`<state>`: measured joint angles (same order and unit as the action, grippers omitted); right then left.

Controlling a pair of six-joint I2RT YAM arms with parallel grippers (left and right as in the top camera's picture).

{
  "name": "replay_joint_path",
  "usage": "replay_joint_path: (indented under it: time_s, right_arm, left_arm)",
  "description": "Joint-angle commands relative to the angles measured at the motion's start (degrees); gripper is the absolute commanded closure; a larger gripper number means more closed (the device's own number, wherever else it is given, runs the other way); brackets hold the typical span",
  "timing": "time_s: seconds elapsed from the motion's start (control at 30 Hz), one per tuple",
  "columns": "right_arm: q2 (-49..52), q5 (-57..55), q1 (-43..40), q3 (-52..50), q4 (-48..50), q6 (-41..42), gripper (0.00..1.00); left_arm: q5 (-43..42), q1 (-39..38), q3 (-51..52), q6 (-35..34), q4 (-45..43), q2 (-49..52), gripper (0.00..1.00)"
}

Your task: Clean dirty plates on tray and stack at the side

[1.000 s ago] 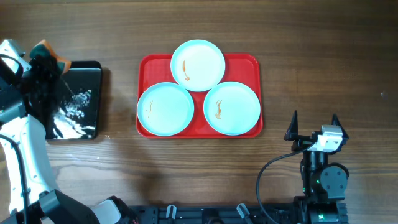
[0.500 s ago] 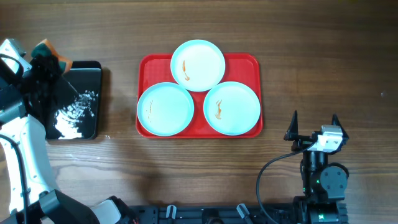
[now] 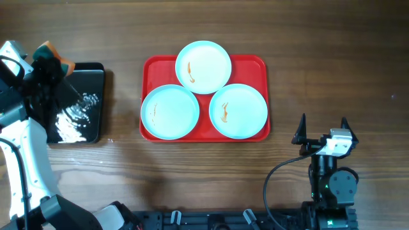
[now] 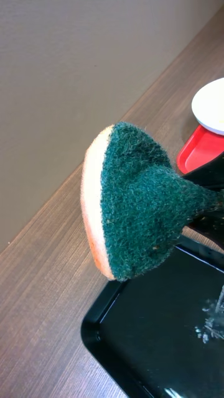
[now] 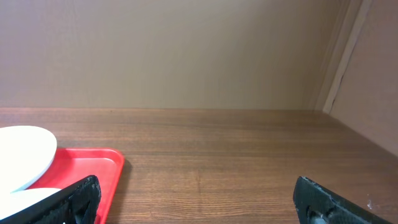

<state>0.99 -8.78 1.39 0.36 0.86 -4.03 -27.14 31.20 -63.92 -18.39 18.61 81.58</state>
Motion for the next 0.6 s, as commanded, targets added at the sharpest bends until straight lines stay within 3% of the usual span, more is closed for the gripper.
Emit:
replay_joint_path:
  time_s: [0.0, 0.57]
  right_arm:
    - [-0.6, 0.9, -0.3, -0.1, 0.2, -0.5, 0.00]
    - [-0.6, 0.9, -0.3, -0.1, 0.2, -0.5, 0.00]
  left_arm:
    - [-1.3, 0.2, -0.5, -0.5, -0.2, -0.2, 0.96]
    - [-0.4, 0.2, -0.5, 0.0, -0.2, 0.0, 0.96]
